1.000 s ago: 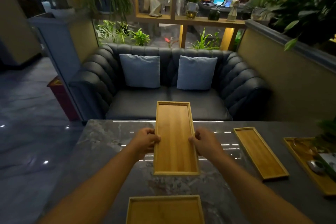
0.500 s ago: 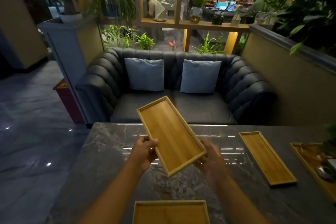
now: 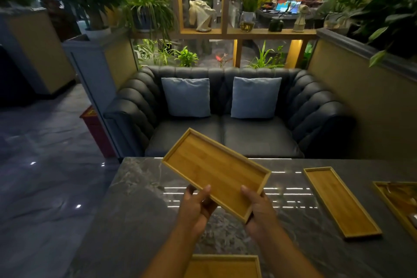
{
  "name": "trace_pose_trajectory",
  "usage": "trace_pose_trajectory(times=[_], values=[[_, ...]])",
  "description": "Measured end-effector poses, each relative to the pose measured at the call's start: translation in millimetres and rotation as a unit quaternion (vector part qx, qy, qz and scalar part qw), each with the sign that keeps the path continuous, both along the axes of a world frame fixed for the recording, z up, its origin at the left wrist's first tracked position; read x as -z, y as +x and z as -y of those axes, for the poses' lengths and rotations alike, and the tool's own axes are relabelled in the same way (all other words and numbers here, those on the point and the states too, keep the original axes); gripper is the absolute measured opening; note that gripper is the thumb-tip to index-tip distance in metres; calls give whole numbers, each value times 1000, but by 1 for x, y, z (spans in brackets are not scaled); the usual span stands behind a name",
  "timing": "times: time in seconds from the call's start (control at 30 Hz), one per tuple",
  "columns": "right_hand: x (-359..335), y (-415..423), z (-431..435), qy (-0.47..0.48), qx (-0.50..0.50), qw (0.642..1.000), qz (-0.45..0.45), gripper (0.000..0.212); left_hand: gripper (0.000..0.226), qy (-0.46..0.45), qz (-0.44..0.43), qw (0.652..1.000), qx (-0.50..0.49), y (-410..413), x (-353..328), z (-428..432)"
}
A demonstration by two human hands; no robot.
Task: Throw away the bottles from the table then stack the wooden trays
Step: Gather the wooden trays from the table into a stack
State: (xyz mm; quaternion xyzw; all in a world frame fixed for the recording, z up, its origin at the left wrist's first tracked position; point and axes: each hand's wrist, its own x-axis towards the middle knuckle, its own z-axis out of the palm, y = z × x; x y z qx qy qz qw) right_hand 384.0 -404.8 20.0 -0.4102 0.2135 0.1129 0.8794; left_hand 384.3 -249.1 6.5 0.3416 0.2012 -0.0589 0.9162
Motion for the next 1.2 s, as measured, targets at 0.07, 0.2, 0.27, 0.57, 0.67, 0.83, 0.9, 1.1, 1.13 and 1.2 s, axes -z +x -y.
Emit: trace_pose_trajectory(times=[0.07, 0.2, 0.27, 0.57, 0.67, 0.83, 0.9, 1.1, 1.13, 1.2], values=[[-1, 0, 2, -2, -9, 1000, -4, 49, 58, 3, 2, 1000, 15, -1, -1, -3], [0, 3, 14, -1, -36, 999, -16, 51, 46, -22, -6, 999, 40, 1, -3, -27], [0, 5, 25, -7, -56, 998, -21, 53, 45, -33, 9, 998, 43, 4, -5, -51], [-5, 10, 58, -25, -135, 991, 5, 59, 59, 153, 92, 968, 179, 25, -63, -151], [-13, 10, 59, -49, -161, 986, 6, 60, 83, 240, 105, 924, 279, 29, -85, -163], [-30, 6, 60, -72, -198, 977, 41, 48, 103, 301, 79, 889, 335, 25, -90, -165], [-31, 3, 61, -86, -196, 976, 44, 45, 101, 289, 75, 893, 338, 19, -82, -160], [1, -19, 65, -136, -173, 975, -7, 46, 96, 256, 52, 920, 293, -12, -23, -142], [10, -26, 65, -141, -169, 975, -18, 45, 94, 250, 44, 925, 284, -18, -10, -139], [28, -40, 64, -148, -163, 974, -47, 43, 90, 237, 26, 934, 266, -32, 14, -135]])
